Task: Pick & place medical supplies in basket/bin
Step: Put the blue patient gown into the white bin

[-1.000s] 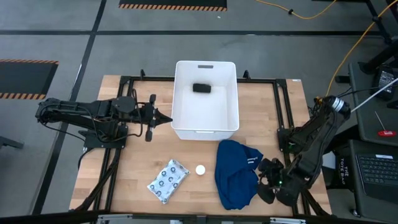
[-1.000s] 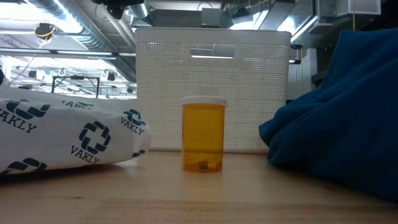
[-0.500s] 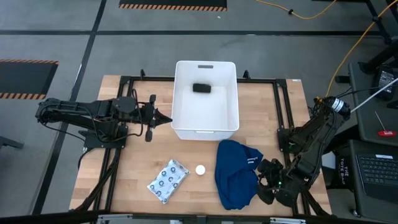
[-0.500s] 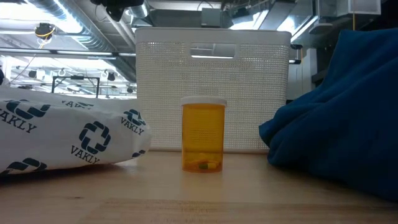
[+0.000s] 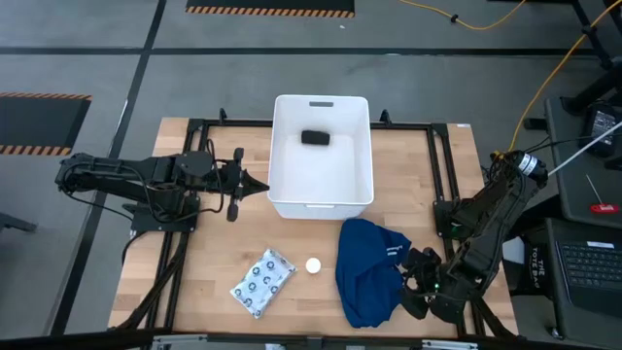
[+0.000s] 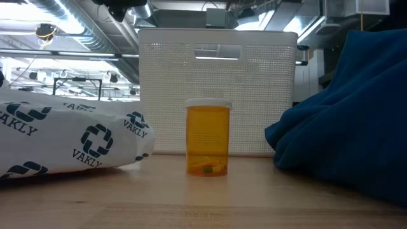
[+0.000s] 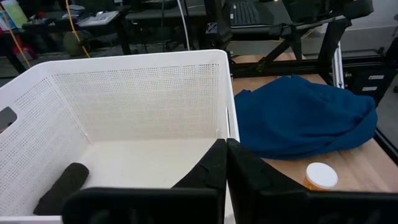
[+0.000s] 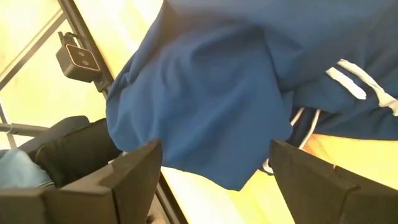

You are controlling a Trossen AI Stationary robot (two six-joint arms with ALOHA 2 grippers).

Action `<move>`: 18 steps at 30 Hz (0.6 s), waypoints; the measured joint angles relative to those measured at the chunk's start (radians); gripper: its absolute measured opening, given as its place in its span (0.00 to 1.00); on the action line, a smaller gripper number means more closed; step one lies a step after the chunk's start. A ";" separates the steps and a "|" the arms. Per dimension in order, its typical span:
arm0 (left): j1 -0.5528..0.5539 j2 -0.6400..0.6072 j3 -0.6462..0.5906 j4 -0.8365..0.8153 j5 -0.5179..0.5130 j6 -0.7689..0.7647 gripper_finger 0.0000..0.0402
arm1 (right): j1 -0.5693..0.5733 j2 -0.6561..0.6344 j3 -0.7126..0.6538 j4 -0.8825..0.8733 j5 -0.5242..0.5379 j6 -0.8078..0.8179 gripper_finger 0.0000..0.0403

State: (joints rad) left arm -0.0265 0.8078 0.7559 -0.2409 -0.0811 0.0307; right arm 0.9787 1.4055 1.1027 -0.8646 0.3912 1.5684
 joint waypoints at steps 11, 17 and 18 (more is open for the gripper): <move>0.000 0.000 0.000 -0.001 0.000 0.000 0.01 | 0.000 0.000 0.000 0.002 0.001 -0.007 0.74; 0.000 0.000 0.000 -0.004 0.000 0.000 0.01 | -0.017 0.016 0.000 -0.089 0.077 0.076 0.74; 0.000 0.000 0.000 -0.004 0.000 0.000 0.01 | -0.020 0.015 0.000 -0.095 0.075 0.076 0.74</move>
State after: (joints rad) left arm -0.0269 0.8075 0.7559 -0.2450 -0.0811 0.0307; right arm 0.9591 1.4210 1.1030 -0.9598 0.4660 1.6445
